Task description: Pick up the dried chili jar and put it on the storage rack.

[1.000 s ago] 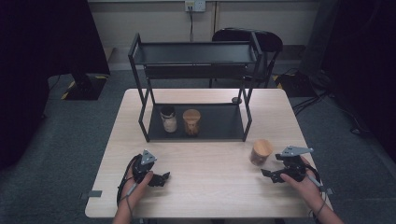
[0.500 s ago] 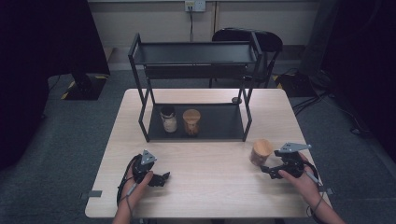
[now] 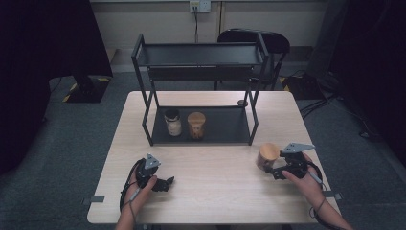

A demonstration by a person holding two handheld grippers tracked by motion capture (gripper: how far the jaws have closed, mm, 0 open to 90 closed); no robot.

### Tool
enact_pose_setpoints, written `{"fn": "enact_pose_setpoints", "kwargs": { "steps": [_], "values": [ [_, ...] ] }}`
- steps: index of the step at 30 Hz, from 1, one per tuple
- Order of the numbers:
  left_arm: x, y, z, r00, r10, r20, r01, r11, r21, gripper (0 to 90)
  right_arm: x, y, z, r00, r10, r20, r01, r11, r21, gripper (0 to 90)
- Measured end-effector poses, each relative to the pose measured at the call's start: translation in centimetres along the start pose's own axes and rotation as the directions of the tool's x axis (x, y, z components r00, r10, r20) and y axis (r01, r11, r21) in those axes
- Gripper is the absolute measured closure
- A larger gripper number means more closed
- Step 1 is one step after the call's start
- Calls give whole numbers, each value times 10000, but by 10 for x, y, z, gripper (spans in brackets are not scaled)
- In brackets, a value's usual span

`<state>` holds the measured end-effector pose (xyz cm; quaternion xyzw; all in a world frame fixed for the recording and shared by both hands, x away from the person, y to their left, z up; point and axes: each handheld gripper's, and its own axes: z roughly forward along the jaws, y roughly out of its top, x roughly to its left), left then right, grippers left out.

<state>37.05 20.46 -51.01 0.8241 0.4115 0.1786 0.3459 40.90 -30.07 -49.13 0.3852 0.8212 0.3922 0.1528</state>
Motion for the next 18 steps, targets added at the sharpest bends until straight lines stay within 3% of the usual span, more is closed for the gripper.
{"fn": "enact_pose_setpoints", "kwargs": {
  "steps": [18],
  "values": [
    [0,0,0,10000,3,1,-3,10000,2,2,1,8,18,9999,-113,90,114,9999,-80,88]
  ]
}}
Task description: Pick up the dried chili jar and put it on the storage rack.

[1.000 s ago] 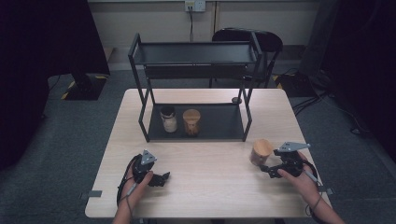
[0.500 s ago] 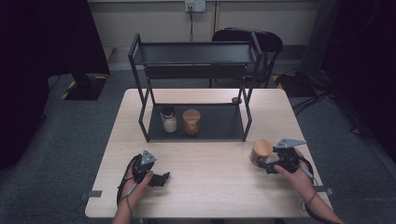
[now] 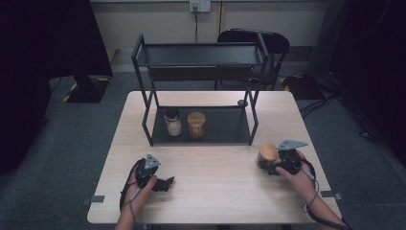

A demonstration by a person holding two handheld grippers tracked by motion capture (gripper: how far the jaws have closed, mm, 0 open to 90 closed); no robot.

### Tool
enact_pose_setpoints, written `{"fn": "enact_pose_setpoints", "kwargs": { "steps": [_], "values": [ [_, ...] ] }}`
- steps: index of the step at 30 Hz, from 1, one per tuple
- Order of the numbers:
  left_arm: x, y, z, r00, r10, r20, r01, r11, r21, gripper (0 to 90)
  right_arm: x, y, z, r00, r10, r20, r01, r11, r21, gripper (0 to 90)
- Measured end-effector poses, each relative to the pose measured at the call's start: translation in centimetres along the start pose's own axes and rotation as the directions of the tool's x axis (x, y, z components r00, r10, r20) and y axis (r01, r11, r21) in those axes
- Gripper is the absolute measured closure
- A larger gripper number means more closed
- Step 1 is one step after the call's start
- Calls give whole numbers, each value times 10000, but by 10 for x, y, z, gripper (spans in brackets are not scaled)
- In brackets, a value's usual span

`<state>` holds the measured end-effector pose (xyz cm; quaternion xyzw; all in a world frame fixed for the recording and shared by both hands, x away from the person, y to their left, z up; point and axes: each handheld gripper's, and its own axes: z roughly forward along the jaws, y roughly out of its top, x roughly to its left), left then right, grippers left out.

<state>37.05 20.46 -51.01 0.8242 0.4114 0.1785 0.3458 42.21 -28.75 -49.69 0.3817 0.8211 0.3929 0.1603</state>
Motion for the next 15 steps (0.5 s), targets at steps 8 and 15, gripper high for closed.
{"fn": "enact_pose_setpoints", "kwargs": {
  "steps": [8,15],
  "values": [
    [0,0,0,10000,-3,-1,3,10000,-1,2,1,1,3,9998,-78,-178,75,9999,-138,138],
    [0,0,0,10000,0,0,0,10000,-1,2,3,1,5,9995,-233,-191,228,9995,-231,224]
  ]
}}
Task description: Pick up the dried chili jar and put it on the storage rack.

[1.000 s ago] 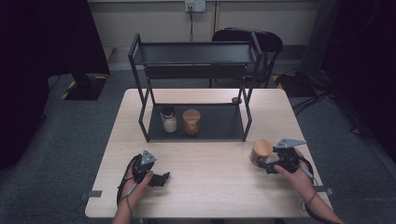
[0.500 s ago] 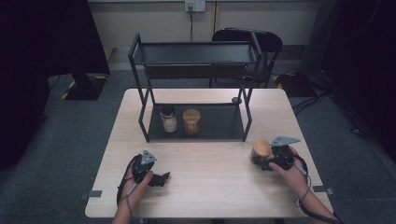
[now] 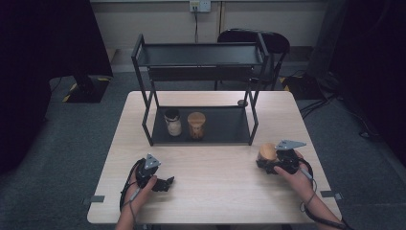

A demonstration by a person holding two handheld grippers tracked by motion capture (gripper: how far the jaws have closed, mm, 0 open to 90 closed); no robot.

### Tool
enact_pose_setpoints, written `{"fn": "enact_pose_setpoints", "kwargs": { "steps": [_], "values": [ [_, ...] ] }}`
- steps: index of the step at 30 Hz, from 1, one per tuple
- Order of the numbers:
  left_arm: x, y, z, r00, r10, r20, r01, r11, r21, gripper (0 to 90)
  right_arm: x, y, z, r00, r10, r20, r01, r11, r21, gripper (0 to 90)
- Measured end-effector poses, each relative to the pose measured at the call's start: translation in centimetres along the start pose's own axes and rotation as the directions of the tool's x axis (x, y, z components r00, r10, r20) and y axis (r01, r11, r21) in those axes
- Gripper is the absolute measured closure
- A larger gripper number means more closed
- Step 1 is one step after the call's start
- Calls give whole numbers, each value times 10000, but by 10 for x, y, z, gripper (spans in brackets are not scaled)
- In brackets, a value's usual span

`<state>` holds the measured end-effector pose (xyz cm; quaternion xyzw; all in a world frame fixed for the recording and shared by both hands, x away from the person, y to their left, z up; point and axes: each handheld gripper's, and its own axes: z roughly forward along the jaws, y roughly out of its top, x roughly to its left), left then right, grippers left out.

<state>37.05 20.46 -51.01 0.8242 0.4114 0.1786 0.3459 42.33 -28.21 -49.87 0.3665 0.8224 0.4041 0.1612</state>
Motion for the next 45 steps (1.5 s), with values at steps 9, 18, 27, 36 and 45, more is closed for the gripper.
{"fn": "enact_pose_setpoints", "kwargs": {
  "steps": [9,18,27,36,45],
  "values": [
    [0,0,0,10000,-1,-1,1,10000,0,2,3,1,0,9990,-419,171,420,9991,-50,254],
    [0,0,0,10000,-4,0,4,10000,-1,2,9,8,-3,9980,-626,40,626,9980,-46,254],
    [0,0,0,10000,0,1,0,10000,0,2,17,20,-1,9961,-837,-297,837,9965,1,255],
    [0,0,0,10000,-3,0,3,10000,-3,2,27,34,4,9924,-1074,-594,1079,9941,54,255],
    [0,0,0,10000,-1,0,1,10000,-2,2,36,49,11,9886,-1242,-854,1253,9921,74,255]
  ]
}}
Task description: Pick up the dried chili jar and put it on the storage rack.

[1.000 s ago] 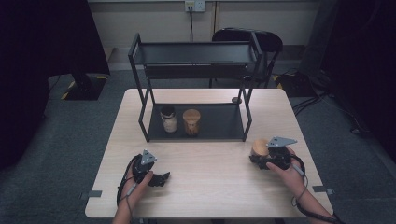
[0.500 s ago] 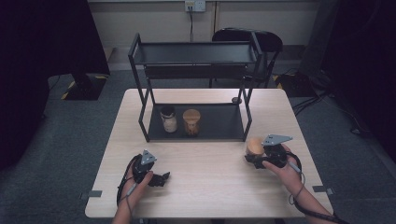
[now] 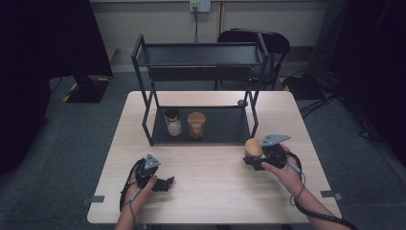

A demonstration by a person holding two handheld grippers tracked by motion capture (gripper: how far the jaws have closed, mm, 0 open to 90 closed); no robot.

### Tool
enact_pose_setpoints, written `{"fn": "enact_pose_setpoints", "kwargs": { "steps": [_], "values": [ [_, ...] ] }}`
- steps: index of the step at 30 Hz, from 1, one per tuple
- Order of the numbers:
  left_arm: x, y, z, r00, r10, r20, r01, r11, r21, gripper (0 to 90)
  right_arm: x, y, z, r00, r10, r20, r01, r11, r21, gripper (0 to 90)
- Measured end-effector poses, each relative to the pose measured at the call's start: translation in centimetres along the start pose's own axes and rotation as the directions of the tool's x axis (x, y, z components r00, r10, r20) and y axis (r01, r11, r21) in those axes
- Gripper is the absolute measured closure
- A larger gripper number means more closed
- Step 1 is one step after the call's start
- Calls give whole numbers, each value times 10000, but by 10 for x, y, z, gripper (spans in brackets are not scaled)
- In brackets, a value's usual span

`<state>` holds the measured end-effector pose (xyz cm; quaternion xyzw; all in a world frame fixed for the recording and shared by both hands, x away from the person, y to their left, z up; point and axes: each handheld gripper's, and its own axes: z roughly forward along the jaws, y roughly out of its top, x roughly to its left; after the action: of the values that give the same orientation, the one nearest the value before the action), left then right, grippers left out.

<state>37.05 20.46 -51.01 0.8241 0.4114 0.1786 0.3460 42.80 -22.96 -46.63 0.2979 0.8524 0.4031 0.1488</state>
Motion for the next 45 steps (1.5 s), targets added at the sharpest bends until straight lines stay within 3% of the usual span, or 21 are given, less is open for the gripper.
{"fn": "enact_pose_setpoints", "kwargs": {
  "steps": [6,29,45],
  "values": [
    [0,0,0,10000,2,3,-2,10000,1,2,2,8,5,9997,33,-226,-32,10000,81,255],
    [0,0,0,10000,6,6,-6,10000,3,2,10,38,28,9991,-70,-409,82,9995,302,255],
    [0,0,0,10000,16,14,-16,10000,1,2,11,53,42,9995,-10,-315,20,9996,290,255]
  ]
}}
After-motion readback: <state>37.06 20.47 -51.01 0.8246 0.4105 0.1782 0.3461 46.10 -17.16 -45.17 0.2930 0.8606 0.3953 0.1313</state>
